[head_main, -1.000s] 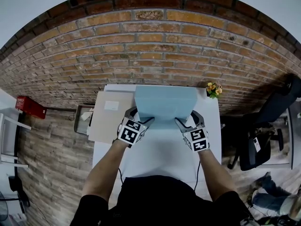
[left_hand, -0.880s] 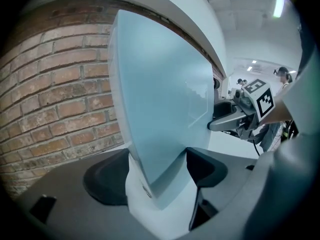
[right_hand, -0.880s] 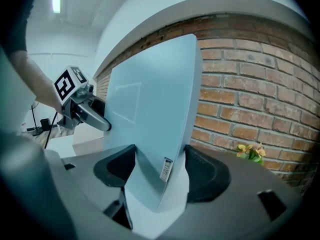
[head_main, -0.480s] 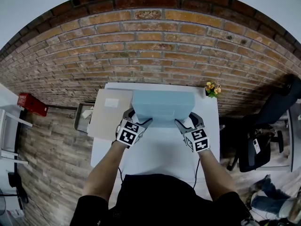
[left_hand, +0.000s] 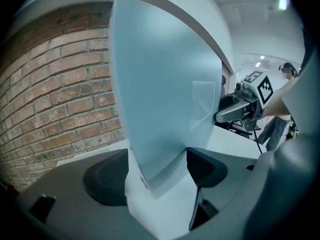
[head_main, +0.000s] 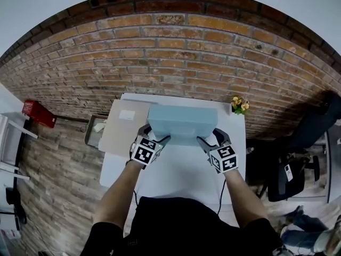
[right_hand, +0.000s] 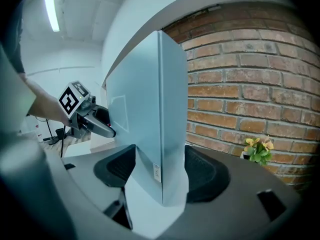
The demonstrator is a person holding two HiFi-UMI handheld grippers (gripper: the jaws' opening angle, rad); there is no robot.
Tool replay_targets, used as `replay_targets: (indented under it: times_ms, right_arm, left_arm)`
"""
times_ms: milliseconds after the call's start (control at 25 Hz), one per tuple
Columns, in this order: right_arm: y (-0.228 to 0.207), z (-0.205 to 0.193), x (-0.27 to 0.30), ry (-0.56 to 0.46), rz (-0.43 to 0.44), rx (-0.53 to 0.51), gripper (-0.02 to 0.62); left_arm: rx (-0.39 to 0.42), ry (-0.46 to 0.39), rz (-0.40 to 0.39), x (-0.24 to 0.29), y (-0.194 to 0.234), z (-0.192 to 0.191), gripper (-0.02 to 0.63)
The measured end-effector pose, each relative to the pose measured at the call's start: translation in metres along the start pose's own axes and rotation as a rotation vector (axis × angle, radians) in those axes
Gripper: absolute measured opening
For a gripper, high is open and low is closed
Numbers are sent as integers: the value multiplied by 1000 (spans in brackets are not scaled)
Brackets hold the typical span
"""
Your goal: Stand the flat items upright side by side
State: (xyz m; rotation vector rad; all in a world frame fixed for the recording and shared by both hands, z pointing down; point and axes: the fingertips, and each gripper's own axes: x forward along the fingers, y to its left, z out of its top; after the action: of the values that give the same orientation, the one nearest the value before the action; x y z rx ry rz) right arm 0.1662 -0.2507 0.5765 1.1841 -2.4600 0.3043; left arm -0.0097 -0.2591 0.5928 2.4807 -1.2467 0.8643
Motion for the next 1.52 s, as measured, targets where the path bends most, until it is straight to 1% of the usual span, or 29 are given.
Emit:
replay_targets:
  times_ms: [360,560,760,920,1040,1200,1280,1400,1520]
  right_arm:
    - [-6,5,-7,-23,21,11,338]
    - [-8,-1,-11,-25,16,42,369]
    - [-6,-17,-20,-16,2,84,393]
    - [-4,-37,-26,11,-13,109,396]
    - [-4,-44,-28,18,-48,125,396]
    - [-3,-51,-36,4,-151,169,396]
    - [2,-56,-40,-3,-190,202,396]
    - [20,-66,-39,10,-212,249,393]
    - [51,-67,-27,30,-228,248,391]
  left_arm:
    - [-49,-14,51,-14,9,-2,379]
    - [-65,-11,60,-24,7,-11,379]
    - [-104,-9,74,-34,7,-23,379]
    - [-141,-3,72,-41,4,-38,379]
    - [-167,-4,72,-47,6,-47,379]
    - [-216,-46,76,-61,18,-53,379]
    - [-220,-65,82,-69,26,-56,370]
    - [-202,-86,80,-81,38,-62,368]
    - [-200,-114,71,-101,58,-73,368]
